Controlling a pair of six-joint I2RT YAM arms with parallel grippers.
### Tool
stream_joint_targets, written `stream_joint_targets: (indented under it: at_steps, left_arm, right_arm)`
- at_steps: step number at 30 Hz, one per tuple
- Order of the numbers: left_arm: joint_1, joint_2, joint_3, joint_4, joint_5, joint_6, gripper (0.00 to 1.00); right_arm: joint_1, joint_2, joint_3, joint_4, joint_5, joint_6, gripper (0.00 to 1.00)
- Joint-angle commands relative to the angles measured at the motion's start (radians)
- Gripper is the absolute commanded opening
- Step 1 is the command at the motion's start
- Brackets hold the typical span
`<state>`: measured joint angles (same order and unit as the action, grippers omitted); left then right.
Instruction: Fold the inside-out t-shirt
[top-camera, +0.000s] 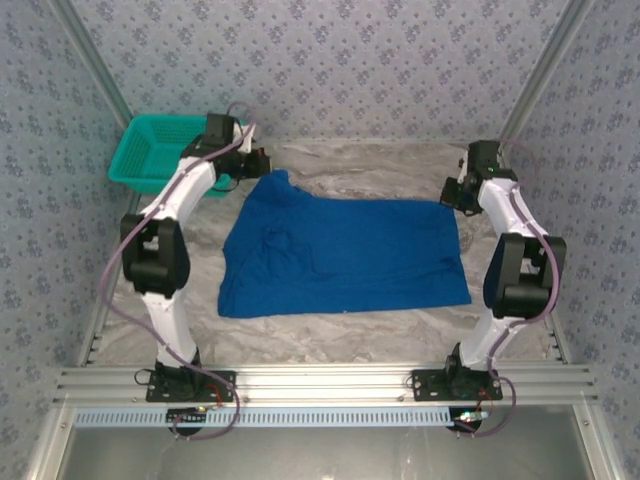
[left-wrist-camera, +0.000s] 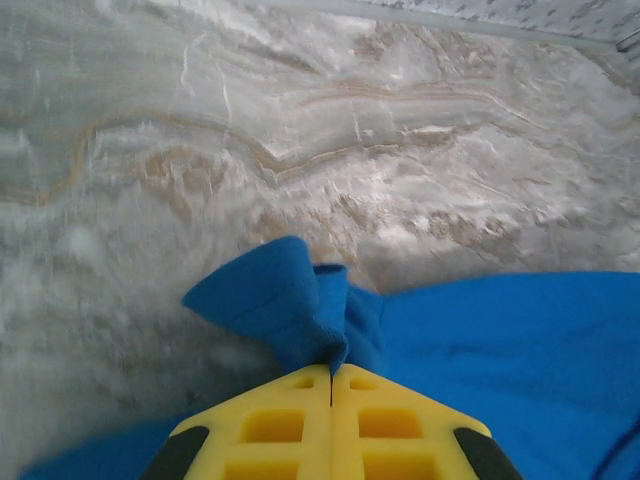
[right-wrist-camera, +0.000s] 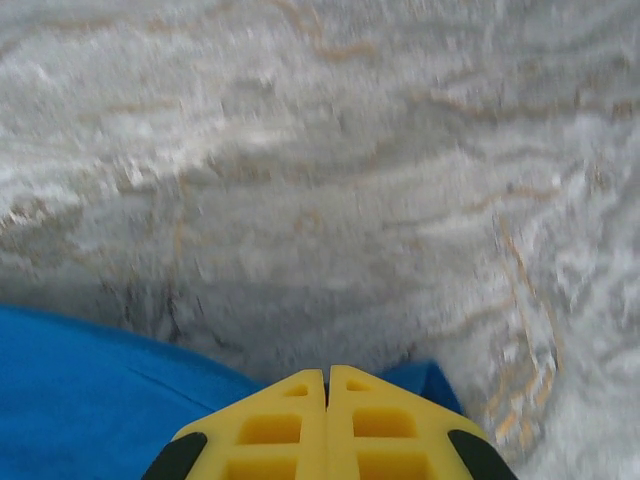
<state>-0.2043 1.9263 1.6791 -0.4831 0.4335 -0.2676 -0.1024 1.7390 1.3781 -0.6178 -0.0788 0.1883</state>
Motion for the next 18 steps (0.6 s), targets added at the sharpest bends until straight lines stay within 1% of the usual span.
stream_joint_targets:
  at_steps: [1, 3, 7, 9, 12, 18]
  left_arm:
    - [-0.011, -0.158, -0.240, 0.168, -0.020, -0.052, 0.00]
    - [-0.025, -0.242, -0.384, 0.204, -0.030, -0.062, 0.00]
    - [-0.055, -0.349, -0.564, 0.240, -0.059, -0.063, 0.00]
    - [-0.061, -0.387, -0.616, 0.244, -0.074, -0.067, 0.00]
    - [-0.066, -0.430, -0.650, 0.215, -0.099, -0.071, 0.00]
    - [-0.077, -0.513, -0.713, 0.177, -0.152, -0.077, 0.00]
  right_arm:
    - [-0.002, -0.081, -0.110, -0.021, 0.008, 0.027, 0.03]
    - [-0.001, -0.131, -0.173, -0.017, 0.015, 0.040, 0.03]
    - [-0.004, -0.169, -0.275, -0.010, 0.029, 0.055, 0.03]
    - [-0.014, -0.161, -0.293, -0.018, 0.047, 0.059, 0.03]
    - [-0.032, -0.147, -0.301, -0.026, 0.064, 0.062, 0.03]
    - [-0.065, -0.135, -0.286, -0.039, 0.139, 0.074, 0.03]
